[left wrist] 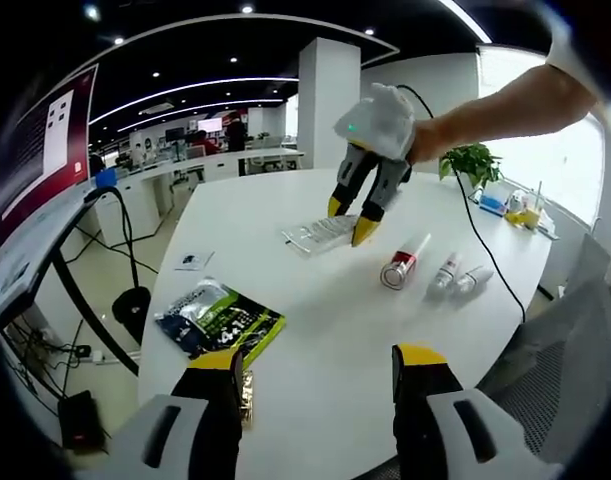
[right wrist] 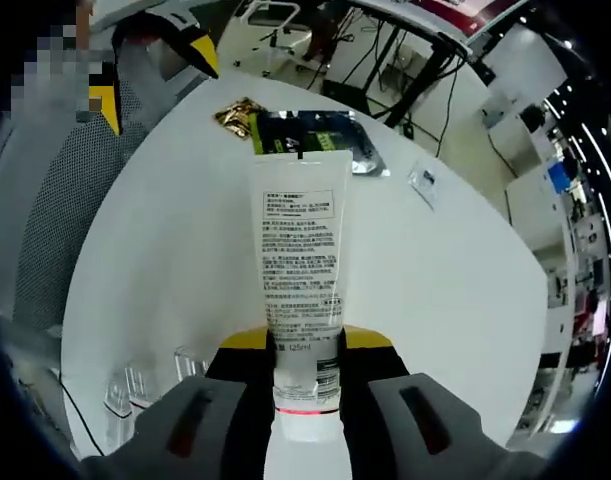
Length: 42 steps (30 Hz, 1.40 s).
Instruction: Arrange the skincare products in the storage area until every visible bottle or jar stands upright without overlapping.
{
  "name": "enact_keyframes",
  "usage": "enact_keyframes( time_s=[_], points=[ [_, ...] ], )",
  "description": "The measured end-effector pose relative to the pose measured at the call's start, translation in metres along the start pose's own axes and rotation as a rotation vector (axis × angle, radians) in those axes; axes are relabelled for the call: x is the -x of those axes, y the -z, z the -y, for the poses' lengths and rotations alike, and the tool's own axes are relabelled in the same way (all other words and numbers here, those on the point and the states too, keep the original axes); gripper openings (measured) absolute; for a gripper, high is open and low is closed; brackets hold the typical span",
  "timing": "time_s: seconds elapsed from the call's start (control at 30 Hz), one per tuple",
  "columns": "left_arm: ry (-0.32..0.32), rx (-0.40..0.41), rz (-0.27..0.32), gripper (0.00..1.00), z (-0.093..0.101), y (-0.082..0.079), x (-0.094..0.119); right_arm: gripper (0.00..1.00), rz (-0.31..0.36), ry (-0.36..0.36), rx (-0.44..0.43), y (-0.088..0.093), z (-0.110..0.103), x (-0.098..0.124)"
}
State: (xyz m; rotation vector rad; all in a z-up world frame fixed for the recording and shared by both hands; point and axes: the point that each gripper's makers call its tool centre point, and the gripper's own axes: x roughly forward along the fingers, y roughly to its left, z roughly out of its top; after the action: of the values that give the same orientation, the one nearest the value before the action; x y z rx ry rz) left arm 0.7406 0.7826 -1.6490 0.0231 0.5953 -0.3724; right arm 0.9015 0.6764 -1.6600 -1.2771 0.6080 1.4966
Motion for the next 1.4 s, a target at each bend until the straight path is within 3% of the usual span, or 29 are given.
enact_keyframes(
  time_s=[0.17, 0.43, 0.67, 0.73, 0.87, 1.2, 1.4],
  points=[
    [0.011, -0.008, -0.003, 0.62, 0.002, 0.000, -0.001, 0.21, 0.044, 0.059, -0.043, -0.006, -0.001, 0.020],
    [0.029, -0.020, -0.012, 0.61, 0.007, 0.000, -0.001, 0.21, 0.202, 0.162, -0.244, -0.015, -0.014, 0.059],
    [0.056, -0.025, 0.024, 0.58, 0.014, -0.010, 0.004, 0.22, 0.365, 0.265, -0.419, -0.023, -0.029, 0.092],
    [0.066, -0.028, 0.057, 0.59, 0.018, -0.019, 0.008, 0.22, 0.409, 0.292, -0.452, -0.026, -0.039, 0.104],
    [0.079, -0.032, 0.096, 0.60, 0.023, -0.034, 0.012, 0.22, 0.456, 0.336, -0.509, -0.026, -0.055, 0.115],
    [0.091, -0.022, 0.084, 0.61, 0.025, -0.032, 0.011, 0.22, 0.584, 0.372, -0.649, -0.030, -0.083, 0.126],
    [0.189, -0.032, 0.193, 0.63, 0.046, -0.062, 0.024, 0.23, 0.672, 0.382, -0.691, -0.045, -0.093, 0.138]
  ],
)
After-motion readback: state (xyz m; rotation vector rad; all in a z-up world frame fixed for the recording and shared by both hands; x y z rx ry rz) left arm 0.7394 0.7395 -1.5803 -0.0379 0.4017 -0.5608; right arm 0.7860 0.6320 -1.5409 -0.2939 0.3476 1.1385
